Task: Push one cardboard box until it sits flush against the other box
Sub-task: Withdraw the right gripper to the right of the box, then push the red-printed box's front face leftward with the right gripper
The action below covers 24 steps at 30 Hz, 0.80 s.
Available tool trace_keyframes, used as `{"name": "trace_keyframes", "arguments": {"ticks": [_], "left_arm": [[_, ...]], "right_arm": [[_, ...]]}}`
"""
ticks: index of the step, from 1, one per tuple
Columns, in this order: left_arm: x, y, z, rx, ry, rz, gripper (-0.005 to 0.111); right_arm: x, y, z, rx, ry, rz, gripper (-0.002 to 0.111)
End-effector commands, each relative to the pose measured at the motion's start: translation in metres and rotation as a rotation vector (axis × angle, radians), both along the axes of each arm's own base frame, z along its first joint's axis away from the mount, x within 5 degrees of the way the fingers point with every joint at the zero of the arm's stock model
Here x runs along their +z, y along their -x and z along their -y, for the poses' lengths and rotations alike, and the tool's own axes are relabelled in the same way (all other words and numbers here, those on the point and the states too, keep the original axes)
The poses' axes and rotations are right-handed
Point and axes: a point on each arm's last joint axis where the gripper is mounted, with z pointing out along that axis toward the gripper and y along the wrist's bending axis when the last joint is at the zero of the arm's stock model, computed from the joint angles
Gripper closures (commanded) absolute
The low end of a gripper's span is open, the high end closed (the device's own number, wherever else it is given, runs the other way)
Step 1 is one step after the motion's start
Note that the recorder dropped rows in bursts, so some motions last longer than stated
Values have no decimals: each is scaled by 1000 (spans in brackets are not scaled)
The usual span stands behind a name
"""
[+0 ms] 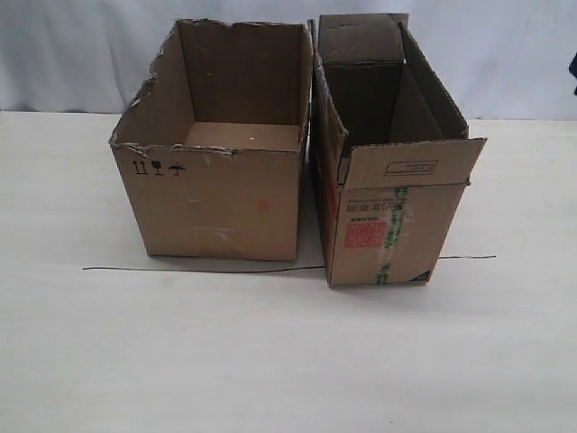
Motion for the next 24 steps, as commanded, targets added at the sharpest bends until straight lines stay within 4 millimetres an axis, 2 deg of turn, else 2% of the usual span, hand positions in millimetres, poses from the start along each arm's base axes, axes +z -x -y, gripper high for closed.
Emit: {"name": "trace_keyframes", "arguments": {"ticks": [1, 5, 7, 13, 16, 19, 22, 24], "left_arm": [[0, 0, 0, 3, 13, 7, 107], [0, 0, 0, 3, 13, 7, 107], [0, 0, 0, 3, 13, 7, 107], [0, 0, 0, 3, 13, 7, 107], [0, 0, 0, 3, 13, 7, 107], [0, 0, 0, 3, 9, 8, 107], [0, 0, 0, 3, 9, 8, 107], [0, 0, 0, 3, 9, 8, 107]], "right_arm": [[-16, -14, 0, 73, -2, -105, 103], [-15, -9, -8, 223, 40, -148, 103], [-15, -4, -12, 294, 85, -229, 103], [-21, 4, -16, 345, 248, -473, 103], [-34, 12, -25, 388, 320, -571, 103], [-48, 16, -40, 407, 337, -557, 103], [-59, 11, -58, 412, 331, -513, 103], [-69, 5, -68, 420, 351, -545, 103]]}}
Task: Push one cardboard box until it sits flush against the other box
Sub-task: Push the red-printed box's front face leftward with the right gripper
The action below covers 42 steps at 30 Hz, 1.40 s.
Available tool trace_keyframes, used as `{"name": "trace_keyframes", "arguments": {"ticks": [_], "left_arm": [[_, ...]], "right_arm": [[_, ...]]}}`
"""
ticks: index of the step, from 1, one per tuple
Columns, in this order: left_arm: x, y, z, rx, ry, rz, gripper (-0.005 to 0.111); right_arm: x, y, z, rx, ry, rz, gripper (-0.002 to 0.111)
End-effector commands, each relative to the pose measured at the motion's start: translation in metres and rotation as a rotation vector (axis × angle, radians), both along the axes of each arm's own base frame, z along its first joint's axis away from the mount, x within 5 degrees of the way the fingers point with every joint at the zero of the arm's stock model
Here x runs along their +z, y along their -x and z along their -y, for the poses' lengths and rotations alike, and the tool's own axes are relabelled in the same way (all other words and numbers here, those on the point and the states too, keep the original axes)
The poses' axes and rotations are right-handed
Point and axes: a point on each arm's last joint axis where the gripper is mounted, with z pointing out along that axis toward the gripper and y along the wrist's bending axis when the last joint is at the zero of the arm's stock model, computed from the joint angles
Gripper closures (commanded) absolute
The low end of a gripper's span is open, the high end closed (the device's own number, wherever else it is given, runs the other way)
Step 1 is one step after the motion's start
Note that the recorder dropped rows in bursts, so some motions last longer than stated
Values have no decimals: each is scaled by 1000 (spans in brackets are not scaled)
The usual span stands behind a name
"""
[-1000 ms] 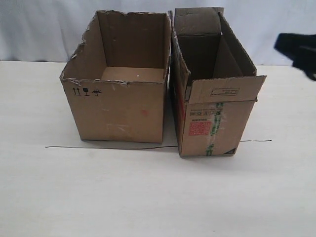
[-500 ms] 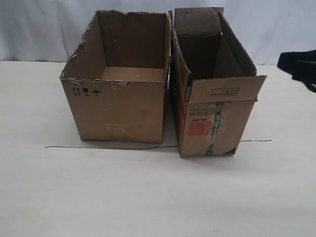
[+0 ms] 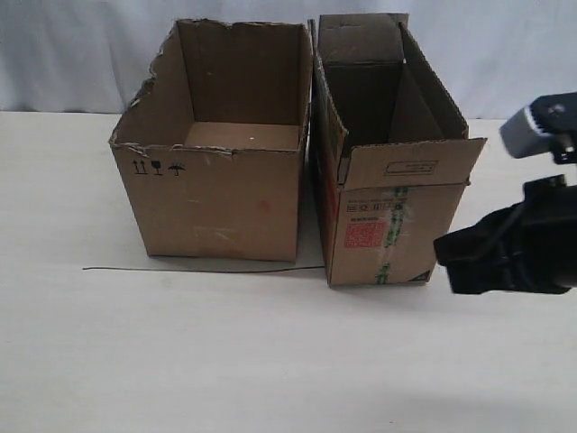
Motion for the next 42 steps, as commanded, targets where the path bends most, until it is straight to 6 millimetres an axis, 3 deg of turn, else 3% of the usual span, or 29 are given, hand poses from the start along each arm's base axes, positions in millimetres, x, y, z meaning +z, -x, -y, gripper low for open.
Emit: {"name": "trace_keyframes", "arguments": {"ticks": [1, 10, 14, 24, 30, 34, 38, 42], "left_arm": [[0, 0, 0, 3, 9, 8, 107], [0, 0, 0, 3, 9, 8, 107], [0, 0, 0, 3, 9, 8, 107], [0, 0, 0, 3, 9, 8, 107], [0, 0, 0, 3, 9, 8, 107], [0, 0, 0, 3, 13, 7, 107], [0, 0, 0, 3, 13, 7, 107], [0, 0, 0, 3, 13, 7, 107]], "right_arm": [[-21, -14, -23, 2, 29, -9, 103], [-65, -59, -41, -125, 41, 31, 103], [-76, -71, -44, -171, 34, 72, 103], [-71, -92, -55, -215, -6, 129, 103], [-69, -95, -57, -214, -12, 121, 103], [-40, -76, -53, -130, -21, 87, 103], [9, -41, -39, -43, -74, 137, 103], [68, -2, -5, -53, -171, 403, 103]]}}
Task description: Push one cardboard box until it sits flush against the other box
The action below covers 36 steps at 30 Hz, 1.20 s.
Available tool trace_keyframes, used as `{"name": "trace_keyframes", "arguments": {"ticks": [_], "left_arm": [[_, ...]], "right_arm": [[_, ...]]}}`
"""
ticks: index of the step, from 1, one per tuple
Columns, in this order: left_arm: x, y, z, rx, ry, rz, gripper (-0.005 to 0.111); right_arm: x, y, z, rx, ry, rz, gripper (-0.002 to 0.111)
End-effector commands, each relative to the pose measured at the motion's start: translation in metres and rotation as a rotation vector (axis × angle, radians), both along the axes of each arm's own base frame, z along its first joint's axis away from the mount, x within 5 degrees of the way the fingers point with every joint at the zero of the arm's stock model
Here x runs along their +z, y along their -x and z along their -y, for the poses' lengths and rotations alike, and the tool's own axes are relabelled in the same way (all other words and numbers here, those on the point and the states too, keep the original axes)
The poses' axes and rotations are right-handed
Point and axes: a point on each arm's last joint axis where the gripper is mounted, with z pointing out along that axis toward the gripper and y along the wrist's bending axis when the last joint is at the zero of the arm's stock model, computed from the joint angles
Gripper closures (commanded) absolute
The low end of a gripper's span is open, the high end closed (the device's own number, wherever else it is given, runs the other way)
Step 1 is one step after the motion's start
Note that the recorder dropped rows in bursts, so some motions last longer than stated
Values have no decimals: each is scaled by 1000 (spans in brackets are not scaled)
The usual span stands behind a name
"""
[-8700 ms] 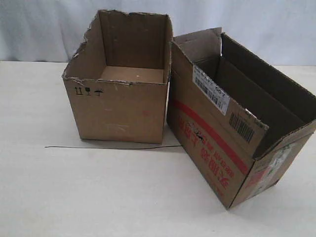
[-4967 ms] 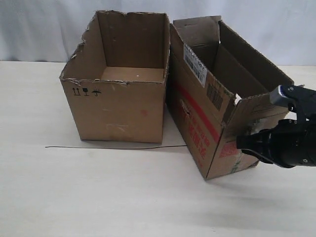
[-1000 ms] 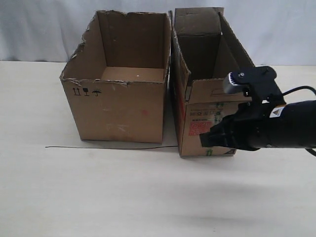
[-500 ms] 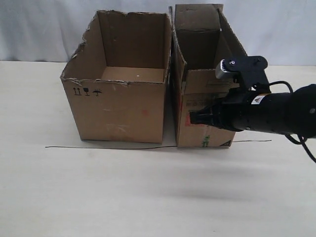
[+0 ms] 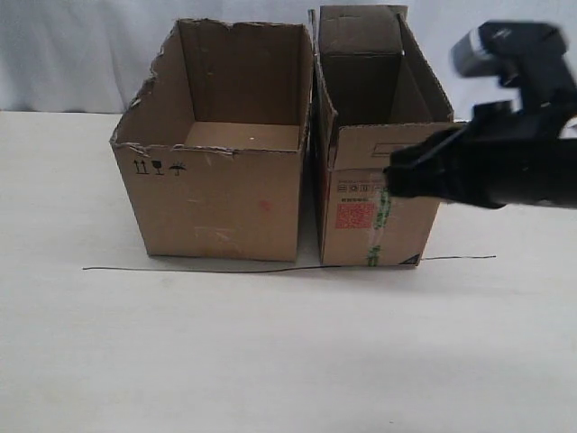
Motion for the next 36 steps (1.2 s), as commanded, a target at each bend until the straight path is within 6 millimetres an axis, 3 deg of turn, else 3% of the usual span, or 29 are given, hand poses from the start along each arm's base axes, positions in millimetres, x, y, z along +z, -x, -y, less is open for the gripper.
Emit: {"name": "trace_keyframes", "arguments": {"ticks": [1, 2, 3, 5, 6, 13, 16, 20, 25, 31, 36], "left_arm": [[0, 0, 0, 3, 13, 7, 107], [0, 0, 0, 3, 13, 7, 107], [0, 0, 0, 3, 13, 7, 107], [0, 0, 0, 3, 13, 7, 107], [0, 0, 0, 3, 13, 7, 107], [0, 0, 0, 3, 11, 8, 107], [0, 0, 0, 3, 11, 8, 107], [0, 0, 0, 3, 9, 8, 107], [0, 0, 0, 3, 9, 8, 107], [0, 0, 0, 3, 9, 8, 107], [0, 0, 0, 3, 9, 8, 107]], "right_arm": [[67, 42, 50, -90, -78, 308, 103], [76, 41, 75, -239, -56, 321, 103], [76, 37, 86, -309, -19, 309, 103], [63, 15, 112, -463, 77, 210, 103], [46, -4, 129, -536, 124, 119, 103], [-16, -66, 170, -614, 22, -130, 103], [-59, -95, 185, -607, -57, -217, 103], [-98, -118, 188, -519, -189, -270, 103], [-129, -144, 180, -340, -335, -383, 103], [-157, -164, 173, -181, -482, -463, 103], [-179, -171, 169, -149, -619, -448, 103]]}}
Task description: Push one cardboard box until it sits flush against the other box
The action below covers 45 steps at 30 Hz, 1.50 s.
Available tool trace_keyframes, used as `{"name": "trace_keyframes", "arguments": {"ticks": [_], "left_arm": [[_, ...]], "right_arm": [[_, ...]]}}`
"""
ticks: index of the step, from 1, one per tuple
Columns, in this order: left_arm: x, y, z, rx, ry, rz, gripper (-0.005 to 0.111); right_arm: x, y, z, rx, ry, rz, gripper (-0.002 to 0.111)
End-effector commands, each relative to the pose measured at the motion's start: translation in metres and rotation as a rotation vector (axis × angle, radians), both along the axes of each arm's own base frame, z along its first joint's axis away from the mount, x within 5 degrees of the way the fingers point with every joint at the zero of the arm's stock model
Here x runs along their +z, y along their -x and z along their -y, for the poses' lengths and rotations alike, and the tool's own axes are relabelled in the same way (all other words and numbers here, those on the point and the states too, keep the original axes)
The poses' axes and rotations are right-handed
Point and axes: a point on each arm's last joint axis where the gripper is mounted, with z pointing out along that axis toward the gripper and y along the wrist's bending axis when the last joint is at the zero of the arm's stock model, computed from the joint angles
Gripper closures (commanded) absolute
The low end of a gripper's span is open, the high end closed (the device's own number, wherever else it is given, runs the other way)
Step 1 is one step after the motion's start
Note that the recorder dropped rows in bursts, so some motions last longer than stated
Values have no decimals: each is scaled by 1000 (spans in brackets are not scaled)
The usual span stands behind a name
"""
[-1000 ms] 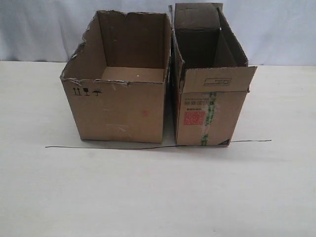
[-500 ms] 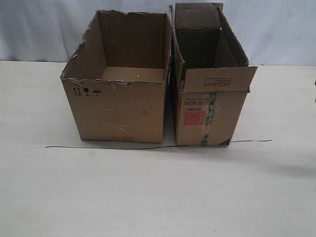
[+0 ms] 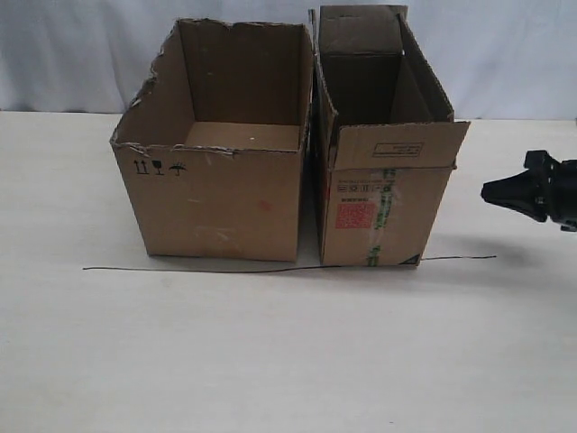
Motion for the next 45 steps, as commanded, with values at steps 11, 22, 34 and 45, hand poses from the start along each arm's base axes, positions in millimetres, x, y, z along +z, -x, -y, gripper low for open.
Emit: {"name": "trace_keyframes", "arguments": {"ticks": [11, 22, 34, 45], "left_arm": [[0, 0, 0, 3, 9, 8, 107], [0, 0, 0, 3, 11, 8, 107], [0, 0, 0, 3, 11, 8, 107], [0, 0, 0, 3, 11, 8, 107]], "right_arm": [[-26, -39, -43, 95, -91, 44, 103], [-24, -48, -60, 80, -130, 60, 103], [-23, -51, -80, 81, -140, 84, 103], [49, -33, -48, 85, -26, 140, 103]]}}
